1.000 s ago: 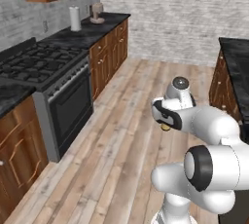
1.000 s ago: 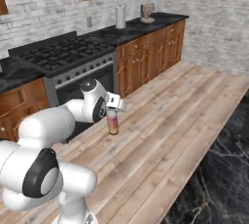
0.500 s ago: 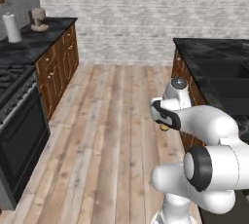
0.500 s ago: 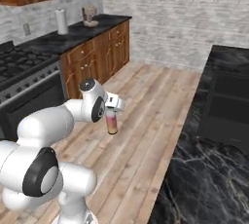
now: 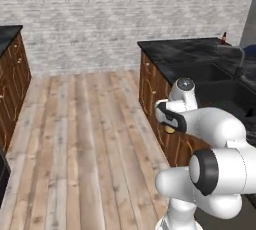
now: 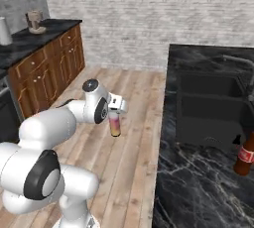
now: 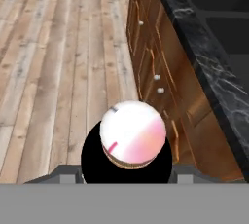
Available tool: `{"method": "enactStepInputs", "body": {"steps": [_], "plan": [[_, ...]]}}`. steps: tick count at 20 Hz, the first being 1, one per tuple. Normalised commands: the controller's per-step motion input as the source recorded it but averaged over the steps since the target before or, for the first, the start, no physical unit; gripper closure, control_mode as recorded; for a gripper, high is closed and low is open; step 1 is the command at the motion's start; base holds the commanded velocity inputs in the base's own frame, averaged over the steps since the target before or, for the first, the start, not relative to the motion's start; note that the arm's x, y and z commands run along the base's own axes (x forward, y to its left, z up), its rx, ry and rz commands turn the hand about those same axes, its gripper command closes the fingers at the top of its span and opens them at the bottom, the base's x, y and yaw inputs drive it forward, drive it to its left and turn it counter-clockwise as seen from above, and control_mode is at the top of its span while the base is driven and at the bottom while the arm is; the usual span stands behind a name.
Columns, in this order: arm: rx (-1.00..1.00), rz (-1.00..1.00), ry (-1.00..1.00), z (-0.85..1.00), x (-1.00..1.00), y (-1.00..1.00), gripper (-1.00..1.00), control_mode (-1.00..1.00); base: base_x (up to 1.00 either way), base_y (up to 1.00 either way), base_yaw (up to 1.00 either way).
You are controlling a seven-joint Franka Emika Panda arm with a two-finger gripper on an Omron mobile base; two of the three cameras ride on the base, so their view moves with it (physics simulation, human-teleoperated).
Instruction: Place the large bottle from the dining counter next to the other large bottle outside the sink, and place the small bottle from the dining counter next to the other small bottle inside the sink.
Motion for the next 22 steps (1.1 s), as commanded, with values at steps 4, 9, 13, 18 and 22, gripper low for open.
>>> {"method": "enactStepInputs", "body": {"steps": [4,9,13,18,22], "plan": [[0.0,0.0,0.0,0.0,0.0,0.0,1.0,1.0,0.15,0.72,-0.38],[0.0,0.0,0.0,0.0,0.0,0.0,1.0,1.0,0.06,0.65,-0.37],[0.0,0.0,0.0,0.0,0.0,0.0,1.0,1.0,0.12,0.51,-0.42],[0.0,0.0,0.0,0.0,0.0,0.0,1.0,1.0,0.18,0.44,-0.46],[0.0,0.0,0.0,0.0,0.0,0.0,1.0,1.0,0.24,0.39,-0.46]]}}
